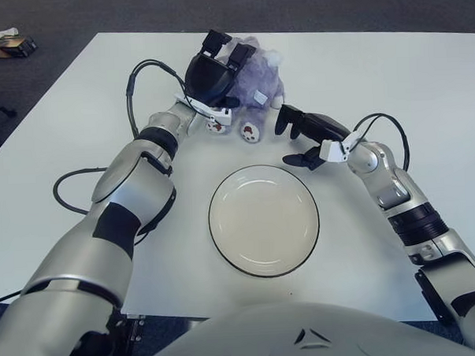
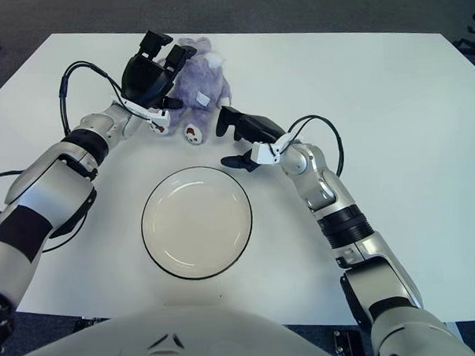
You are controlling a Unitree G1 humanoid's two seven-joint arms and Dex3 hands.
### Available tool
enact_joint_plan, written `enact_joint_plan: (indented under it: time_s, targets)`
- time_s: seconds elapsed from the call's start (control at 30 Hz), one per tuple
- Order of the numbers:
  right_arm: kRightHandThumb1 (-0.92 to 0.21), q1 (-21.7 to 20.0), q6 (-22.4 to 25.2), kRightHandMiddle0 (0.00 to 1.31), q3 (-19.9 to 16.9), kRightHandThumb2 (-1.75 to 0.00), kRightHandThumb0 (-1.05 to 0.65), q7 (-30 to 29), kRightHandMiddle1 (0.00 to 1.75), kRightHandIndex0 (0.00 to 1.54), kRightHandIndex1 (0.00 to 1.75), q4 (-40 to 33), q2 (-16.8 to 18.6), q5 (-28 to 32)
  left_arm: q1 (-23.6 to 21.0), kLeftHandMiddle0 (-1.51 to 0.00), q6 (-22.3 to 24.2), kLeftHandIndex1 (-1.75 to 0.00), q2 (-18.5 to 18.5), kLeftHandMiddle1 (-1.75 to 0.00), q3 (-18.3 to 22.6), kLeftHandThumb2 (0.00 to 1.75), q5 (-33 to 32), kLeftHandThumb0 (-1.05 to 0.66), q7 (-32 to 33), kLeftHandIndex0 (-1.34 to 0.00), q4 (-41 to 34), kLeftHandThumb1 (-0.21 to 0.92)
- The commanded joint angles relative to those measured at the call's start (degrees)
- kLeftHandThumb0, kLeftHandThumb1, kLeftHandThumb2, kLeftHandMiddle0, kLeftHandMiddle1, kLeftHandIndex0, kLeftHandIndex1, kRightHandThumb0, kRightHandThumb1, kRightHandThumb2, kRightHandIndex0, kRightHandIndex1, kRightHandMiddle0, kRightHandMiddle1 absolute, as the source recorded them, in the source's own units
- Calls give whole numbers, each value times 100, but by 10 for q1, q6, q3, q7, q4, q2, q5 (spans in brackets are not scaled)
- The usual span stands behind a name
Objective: Put the doll into the plate.
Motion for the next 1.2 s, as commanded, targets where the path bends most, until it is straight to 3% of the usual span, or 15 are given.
enact_joint_plan:
  time_s: [0.0, 0.3, 0.53, 0.87, 1.17]
  targets:
    - [-67, 7, 8, 16, -12, -84, -13, 2, 175, 44, 154, -17, 0, 10, -1, 0, -3, -88, 3, -93, 2, 106, -8, -40, -27, 0, 3, 22]
    - [-67, 7, -3, 13, -19, -86, -1, -8, 175, 46, 160, -10, 0, 5, -9, 0, -18, -82, 2, -71, 22, 106, -43, -43, -155, 0, 4, 23]
    - [-69, 8, -17, 11, -21, -84, -1, -20, 174, 44, 163, 3, 2, 2, -11, 0, -17, -79, 4, -61, 36, 107, -66, -42, -207, 0, 0, 29]
    - [-77, 6, -37, 7, -22, -73, -1, -22, 175, 39, 162, 19, -2, 2, -9, 0, 0, -83, 5, -66, 36, 103, -68, -44, -210, 0, -3, 41]
    - [-84, 7, -41, 4, -22, -63, -1, -16, 175, 36, 160, 20, -5, 4, -7, 0, 51, -76, -6, -62, 35, 91, -69, -56, -220, 0, -1, 49]
